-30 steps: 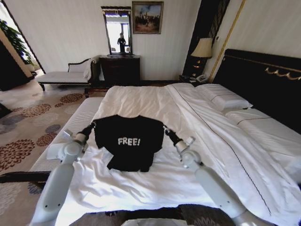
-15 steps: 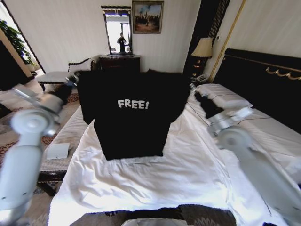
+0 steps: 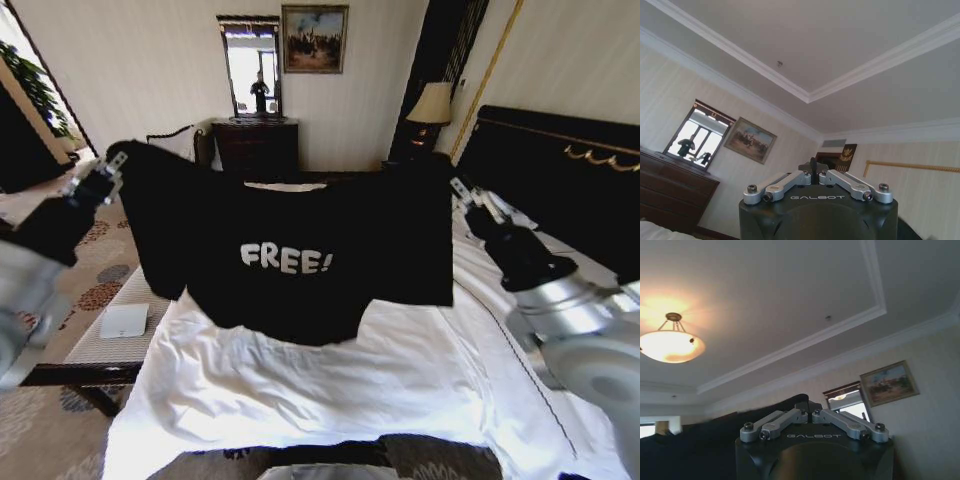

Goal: Fold the clothes on the bed.

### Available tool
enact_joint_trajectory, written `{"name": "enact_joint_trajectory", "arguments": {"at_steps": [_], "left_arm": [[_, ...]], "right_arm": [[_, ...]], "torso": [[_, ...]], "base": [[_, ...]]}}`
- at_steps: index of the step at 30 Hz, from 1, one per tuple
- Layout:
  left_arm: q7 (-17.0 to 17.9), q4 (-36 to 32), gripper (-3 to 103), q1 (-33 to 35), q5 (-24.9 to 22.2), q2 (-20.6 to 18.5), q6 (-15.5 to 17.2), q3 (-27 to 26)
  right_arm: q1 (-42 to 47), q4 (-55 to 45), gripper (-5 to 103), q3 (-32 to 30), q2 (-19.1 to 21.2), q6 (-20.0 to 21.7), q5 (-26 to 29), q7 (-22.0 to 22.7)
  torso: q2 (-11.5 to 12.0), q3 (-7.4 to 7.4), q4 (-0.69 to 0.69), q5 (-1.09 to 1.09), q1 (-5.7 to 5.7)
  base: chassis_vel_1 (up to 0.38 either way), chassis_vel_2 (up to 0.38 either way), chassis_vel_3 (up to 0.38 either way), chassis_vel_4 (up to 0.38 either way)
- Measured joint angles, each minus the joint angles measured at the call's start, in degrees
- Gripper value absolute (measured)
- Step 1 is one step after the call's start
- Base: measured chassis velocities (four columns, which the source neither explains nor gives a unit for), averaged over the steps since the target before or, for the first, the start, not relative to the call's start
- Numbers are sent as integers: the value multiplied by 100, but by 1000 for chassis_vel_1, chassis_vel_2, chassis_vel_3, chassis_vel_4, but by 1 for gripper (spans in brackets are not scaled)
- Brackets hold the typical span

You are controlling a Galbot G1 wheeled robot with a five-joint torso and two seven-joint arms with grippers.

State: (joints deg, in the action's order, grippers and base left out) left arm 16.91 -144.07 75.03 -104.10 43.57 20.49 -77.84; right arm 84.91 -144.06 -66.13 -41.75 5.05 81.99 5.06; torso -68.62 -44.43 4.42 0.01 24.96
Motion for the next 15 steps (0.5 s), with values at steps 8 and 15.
{"name": "enact_joint_trajectory", "arguments": {"at_steps": [8, 15], "left_arm": [[545, 15, 1, -25, -1287, -374, 573, -875], [943, 330, 1, 265, 282, 306, 1563, 1355]], "right_arm": [[71, 20, 0, -1067, 310, 523, 419, 500], [-164, 149, 0, 1239, -30, 1470, -149, 1233]], "torso": [[-1, 0, -1, -1, 1], [1, -2, 0, 2, 3]], "base": [[0, 0, 0, 0], [0, 0, 0, 0]]}}
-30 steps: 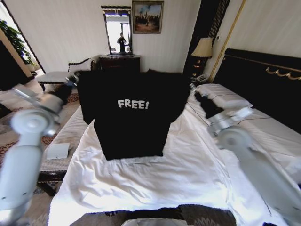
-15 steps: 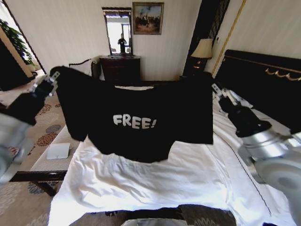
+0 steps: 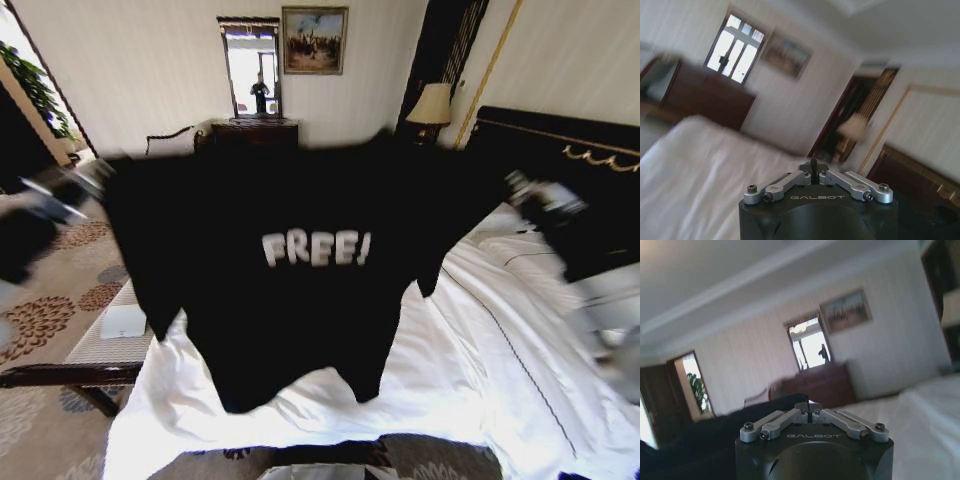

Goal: Fold the clothes on the bed.

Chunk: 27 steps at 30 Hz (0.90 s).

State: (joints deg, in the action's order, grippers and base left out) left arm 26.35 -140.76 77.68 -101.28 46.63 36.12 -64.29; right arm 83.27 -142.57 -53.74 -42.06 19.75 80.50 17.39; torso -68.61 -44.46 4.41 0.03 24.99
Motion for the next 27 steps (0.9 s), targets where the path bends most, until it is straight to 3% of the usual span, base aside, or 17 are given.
{"name": "enact_joint_trajectory", "arguments": {"at_steps": [1, 2, 7, 8, 11, 16, 18, 21, 25, 27], "left_arm": [[0, 267, 1, -51, 466, 152, 66, 661], [0, 267, 1, -51, 466, 152, 66, 661], [-119, 2211, 1, -950, 2209, 778, -18, 2848], [-119, 2211, 1, -950, 2209, 778, -18, 2848], [-207, 3050, 1, -1446, 2706, 1121, -201, 3489], [-263, 3222, 1, -1596, 2761, 1276, -377, 3549], [-304, 3039, 1, -1550, 2657, 1274, -487, 3397], [-344, 2734, 1, -1495, 2426, 1237, -622, 3144], [-344, 1984, 1, -1731, 1637, 960, -894, 2477], [-333, 1922, 1, -1824, 1510, 882, -925, 2403]], "right_arm": [[-139, 295, 0, 582, -79, 130, -94, 160], [-139, 295, 0, 582, -79, 130, -94, 160], [-993, 2068, 0, 2465, -439, 352, -663, 385], [-993, 2068, 0, 2465, -439, 352, -663, 385], [-1522, 2946, 0, 3057, -705, 295, -979, 414], [-1722, 3068, 0, 3091, -821, 55, -1029, 276], [-1720, 2926, 0, 2932, -784, -165, -1034, -7], [-1714, 2726, 0, 2756, -729, -395, -1023, -236], [-1793, 2109, 0, 2302, -442, -1062, -877, -834], [-1826, 2029, 0, 2237, -374, -1145, -831, -907]], "torso": [[0, 1, 0, -7, 0], [0, 1, 0, -7, 0], [1, -1, 0, -5, 0], [1, -1, 0, -5, 0], [3, -2, 2, -1, 3], [2, -1, 0, -1, 3], [2, 0, 0, -3, 1], [1, 1, 0, -4, -1], [0, 1, 0, -3, -1], [0, 1, 0, -2, -1]], "base": [[0, 0, 0, 0], [0, 0, 0, 0], [0, 0, 0, 0], [0, 0, 0, 0], [0, 0, 0, 0], [0, 0, 0, 0], [0, 0, 0, 0], [0, 0, 0, 0], [0, 0, 0, 0], [0, 0, 0, 0]]}}
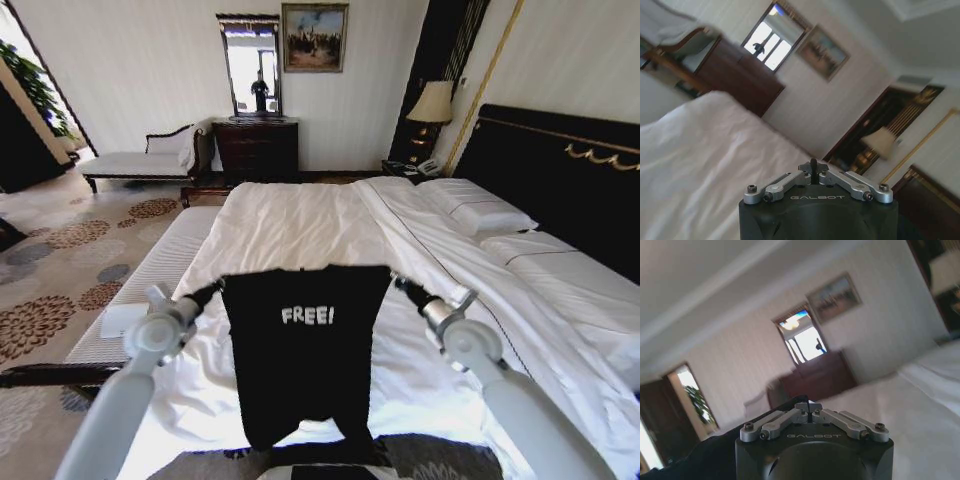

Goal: Fold the clothes on the bed.

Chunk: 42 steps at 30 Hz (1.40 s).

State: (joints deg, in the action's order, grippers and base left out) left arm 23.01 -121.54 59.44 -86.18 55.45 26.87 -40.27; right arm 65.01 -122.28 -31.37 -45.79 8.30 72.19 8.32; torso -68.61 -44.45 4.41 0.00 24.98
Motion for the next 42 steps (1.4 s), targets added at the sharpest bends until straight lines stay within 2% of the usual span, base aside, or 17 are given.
{"name": "enact_joint_trajectory", "arguments": {"at_steps": [1, 3, 4, 7, 8, 11, 12, 14, 18, 19, 24, 25, 28, 34, 38, 39, 42], "left_arm": [[24, -59, 1, -275, -252, -220, -54, -122], [24, 74, 1, -774, -437, -626, -117, -173], [24, 74, 1, -774, -437, -626, -117, -173], [24, 371, 1, -1410, -598, -1024, -244, -119], [24, 371, 1, -1410, -598, -1024, -244, -119], [32, 285, 1, -1669, -895, -1251, -365, -226], [32, 285, 1, -1669, -895, -1251, -365, -226], [49, -15, 1, -1652, -1137, -1396, -421, -440], [54, -712, 1, -1205, -1519, -1581, -450, -971], [54, -712, 1, -1205, -1519, -1581, -450, -971], [-78, -1754, 1, 307, -1996, -1622, -348, -2530], [-78, -1754, 1, 307, -1996, -1622, -348, -2530], [-116, -2149, 1, 1074, -2382, -1554, -275, -3409], [-60, -2227, 1, 1251, -2907, -1691, -266, -4062], [51, -2221, 1, 973, -3358, -1982, -154, -4519], [51, -2221, 1, 973, -3358, -1982, -154, -4519], [112, -2069, 1, 881, -3328, -2065, 176, -4395]], "right_arm": [[-123, -157, 0, -121, 208, -192, 138, -171], [-420, -265, 0, -230, 581, -437, 328, -377], [-420, -265, 0, -230, 581, -437, 328, -377], [-983, -260, 0, -245, 1140, -729, 634, -563], [-983, -260, 0, -245, 1140, -729, 634, -563], [-1344, -304, 0, -327, 1587, -929, 873, -695], [-1344, -304, 0, -327, 1587, -929, 873, -695], [-1335, -480, 0, -608, 1811, -982, 1012, -780], [-907, -920, 0, -1261, 1904, -943, 1156, -774], [-907, -920, 0, -1261, 1904, -943, 1156, -774], [105, -1698, 0, -2289, 1529, -678, 1208, -613], [105, -1698, 0, -2289, 1529, -678, 1208, -613], [869, -2070, 0, -2912, 1246, -516, 1028, -640], [1199, -2140, 0, -3550, 1138, -380, 1059, -578], [1262, -2136, 0, -4324, 1326, -45, 1306, -299], [1262, -2136, 0, -4324, 1326, -45, 1306, -299], [1169, -2132, 0, -4449, 1477, 306, 1454, 30]], "torso": [[0, 0, 1, 0, 0], [-1, 0, 1, 0, 0], [-1, 0, 1, 0, 0], [-1, 0, 0, -2, 1], [-1, 0, 0, -2, 1], [0, -1, 0, -1, 2], [0, -1, 0, -1, 2], [0, -1, 1, 0, 2], [-1, 0, 1, 0, 0], [-1, 0, 1, 0, 0], [-1, 0, 0, 0, 0], [-1, 0, 0, 0, 0], [-1, 1, -1, -1, -1], [-1, 1, 1, -1, -2], [-1, 0, 1, 0, 0], [-1, 0, 1, 0, 0], [-2, 1, 1, 1, -1]], "base": [[0, 0, 0, 0], [0, 0, 0, 0], [0, 0, 0, 0], [0, 0, 0, 0], [0, 0, 0, 0], [0, 0, 0, 0], [0, 0, 0, 0], [0, 0, 0, 0], [0, 0, 0, 0], [0, 0, 0, 0], [0, 0, 0, 0], [0, 0, 0, 0], [0, 0, 0, 0], [0, 0, 0, 0], [0, 0, 0, 0], [0, 0, 0, 0], [0, 0, 0, 0]]}}
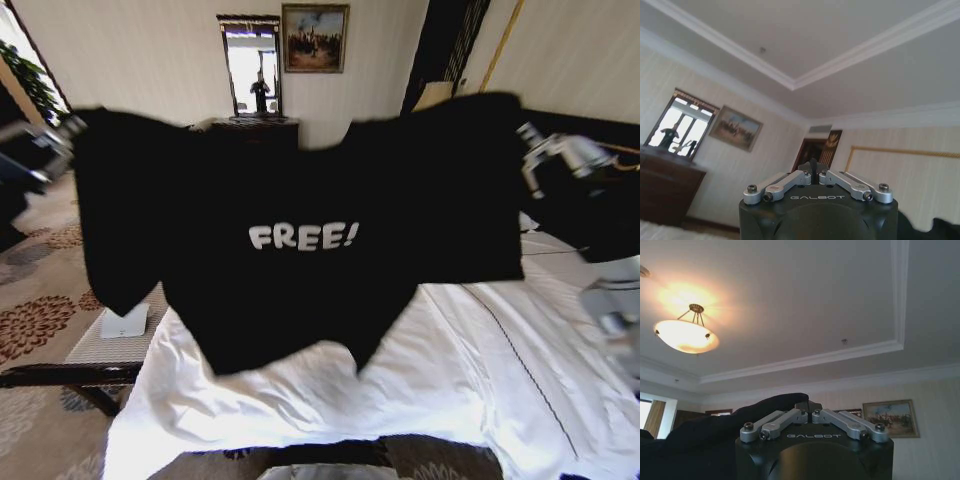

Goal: Fold the clothes on the bed.

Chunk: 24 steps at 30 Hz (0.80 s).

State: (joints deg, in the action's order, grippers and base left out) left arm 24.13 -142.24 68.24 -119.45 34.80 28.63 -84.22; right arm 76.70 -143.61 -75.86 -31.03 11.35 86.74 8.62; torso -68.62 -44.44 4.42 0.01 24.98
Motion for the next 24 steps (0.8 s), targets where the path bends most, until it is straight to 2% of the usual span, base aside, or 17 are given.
{"name": "enact_joint_trajectory", "arguments": {"at_steps": [1, 3, 5, 7, 8, 9, 12, 13, 14, 16, 19, 20, 24], "left_arm": [[0, 0, 1, 0, 0, 0, 0, 0], [76, 216, 1, -5, 421, 95, 319, 552], [100, 281, 1, 16, 569, 138, 410, 723], [144, 731, 1, 5, 1593, 385, 813, 2067], [142, 1054, 1, -104, 2067, 504, 915, 2815], [142, 1054, 1, -104, 2067, 504, 915, 2815], [186, 2329, 1, -609, 3327, 999, 1054, 4854], [192, 2669, 1, -750, 3643, 1170, 1055, 5286], [192, 2669, 1, -750, 3643, 1170, 1055, 5286], [127, 3632, 1, -1127, 4487, 1687, 901, 6193], [-82, 4704, 1, -1535, 5174, 2233, 628, 6733], [-82, 4704, 1, -1535, 5174, 2233, 628, 6733], [-323, 5418, 1, -1869, 5600, 2549, 324, 6889]], "right_arm": [[0, 0, 0, 0, 0, 0, 0, 0], [-157, 5, 0, 551, -22, 319, -173, 331], [-164, 8, 0, 753, -60, 445, -241, 420], [-189, 395, 0, 2121, -380, 1041, -661, 719], [-268, 747, 0, 2738, -504, 1149, -858, 777], [-268, 747, 0, 2738, -504, 1149, -858, 777], [-765, 2041, 0, 4386, -894, 1318, -1216, 928], [-956, 2481, 0, 4788, -1026, 1327, -1337, 967], [-956, 2481, 0, 4788, -1026, 1327, -1337, 967], [-1371, 3458, 0, 5592, -1331, 1268, -1750, 980], [-1809, 4494, 0, 6299, -1740, 948, -2439, 761], [-1809, 4494, 0, 6299, -1740, 948, -2439, 761], [-2186, 5418, 0, 6689, -2110, 514, -2867, 619]], "torso": [[0, 0, 0, 0, 0], [-1, 0, 0, -4, -1], [0, 0, 0, -4, 0], [1, -1, -1, -3, 0], [1, -1, -1, -1, 1], [1, -1, -1, -1, 1], [2, -2, 0, 0, 2], [3, -3, 1, -3, 2], [3, -3, 1, -3, 2], [4, -4, 0, -2, 4], [5, -4, 0, -2, 5], [5, -4, 0, -2, 5], [2, -1, -1, -1, 2]], "base": [[0, 0, 0, 0], [0, 0, 0, 0], [0, 0, 0, 0], [0, 0, 0, 0], [0, 0, 0, 0], [0, 0, 0, 0], [0, 0, 0, 0], [0, 0, 0, 0], [0, 0, 0, 0], [0, 0, 0, 0], [0, 0, 0, 0], [0, 0, 0, 0], [0, 0, 0, 0]]}}
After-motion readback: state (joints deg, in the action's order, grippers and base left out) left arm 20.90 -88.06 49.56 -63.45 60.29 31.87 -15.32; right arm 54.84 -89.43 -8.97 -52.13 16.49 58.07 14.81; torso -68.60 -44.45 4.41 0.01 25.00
